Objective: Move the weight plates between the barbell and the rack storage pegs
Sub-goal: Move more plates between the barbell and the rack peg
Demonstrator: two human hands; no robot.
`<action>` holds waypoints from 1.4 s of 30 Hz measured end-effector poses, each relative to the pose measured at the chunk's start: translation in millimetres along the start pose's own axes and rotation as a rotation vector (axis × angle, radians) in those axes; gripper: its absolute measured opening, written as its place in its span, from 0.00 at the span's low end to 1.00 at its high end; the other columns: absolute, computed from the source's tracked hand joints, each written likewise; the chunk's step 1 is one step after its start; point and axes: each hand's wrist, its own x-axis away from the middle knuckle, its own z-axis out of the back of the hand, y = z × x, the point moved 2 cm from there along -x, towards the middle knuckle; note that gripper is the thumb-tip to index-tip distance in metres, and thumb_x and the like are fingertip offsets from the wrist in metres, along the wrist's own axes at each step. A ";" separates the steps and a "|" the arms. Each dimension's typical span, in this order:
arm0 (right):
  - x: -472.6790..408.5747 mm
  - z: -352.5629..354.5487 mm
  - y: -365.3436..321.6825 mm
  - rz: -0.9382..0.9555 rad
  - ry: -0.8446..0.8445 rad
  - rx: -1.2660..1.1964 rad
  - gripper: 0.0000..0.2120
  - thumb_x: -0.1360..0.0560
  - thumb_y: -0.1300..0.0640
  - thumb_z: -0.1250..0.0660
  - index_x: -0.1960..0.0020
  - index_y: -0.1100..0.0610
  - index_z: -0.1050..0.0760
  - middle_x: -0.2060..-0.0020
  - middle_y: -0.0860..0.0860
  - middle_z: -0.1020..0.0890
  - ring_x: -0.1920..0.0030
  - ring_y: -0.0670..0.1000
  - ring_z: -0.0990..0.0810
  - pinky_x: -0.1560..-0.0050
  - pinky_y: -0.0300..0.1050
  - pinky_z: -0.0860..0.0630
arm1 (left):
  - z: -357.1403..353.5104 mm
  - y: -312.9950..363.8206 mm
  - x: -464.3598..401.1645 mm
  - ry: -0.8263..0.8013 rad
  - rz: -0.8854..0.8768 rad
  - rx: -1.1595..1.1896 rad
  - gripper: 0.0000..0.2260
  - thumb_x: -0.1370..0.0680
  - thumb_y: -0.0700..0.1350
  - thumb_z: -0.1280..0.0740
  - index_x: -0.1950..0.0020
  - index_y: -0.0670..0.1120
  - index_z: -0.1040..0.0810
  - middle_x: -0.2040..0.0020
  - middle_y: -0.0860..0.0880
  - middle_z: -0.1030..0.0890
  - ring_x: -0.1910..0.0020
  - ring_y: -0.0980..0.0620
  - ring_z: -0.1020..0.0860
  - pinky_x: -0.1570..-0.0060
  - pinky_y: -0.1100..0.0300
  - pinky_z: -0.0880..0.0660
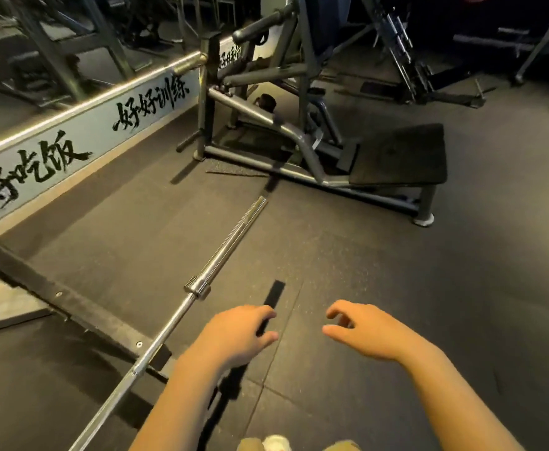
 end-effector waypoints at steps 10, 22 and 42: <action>-191.6 172.2 91.9 0.107 0.069 -0.086 0.15 0.23 0.43 0.37 0.40 0.48 0.27 0.47 0.47 0.22 0.50 0.47 0.23 0.51 0.42 0.27 | 78.2 39.5 -229.2 0.071 0.066 0.029 0.19 0.20 0.57 0.39 0.30 0.54 0.32 0.40 0.51 0.23 0.41 0.50 0.25 0.44 0.58 0.29; -421.6 321.4 59.7 0.394 -0.060 -0.005 0.06 0.24 0.44 0.36 0.51 0.45 0.25 0.56 0.44 0.20 0.55 0.44 0.22 0.52 0.42 0.25 | 187.4 -26.2 -385.9 0.305 0.458 0.109 0.16 0.20 0.58 0.42 0.32 0.59 0.31 0.38 0.57 0.24 0.39 0.54 0.26 0.48 0.60 0.30; -765.8 433.3 -231.4 0.941 -0.386 0.370 0.06 0.24 0.44 0.36 0.53 0.45 0.26 0.57 0.43 0.21 0.55 0.46 0.22 0.52 0.42 0.26 | 344.2 -236.4 -513.9 0.843 1.180 0.510 0.13 0.21 0.56 0.38 0.38 0.58 0.25 0.47 0.59 0.20 0.47 0.57 0.23 0.49 0.60 0.27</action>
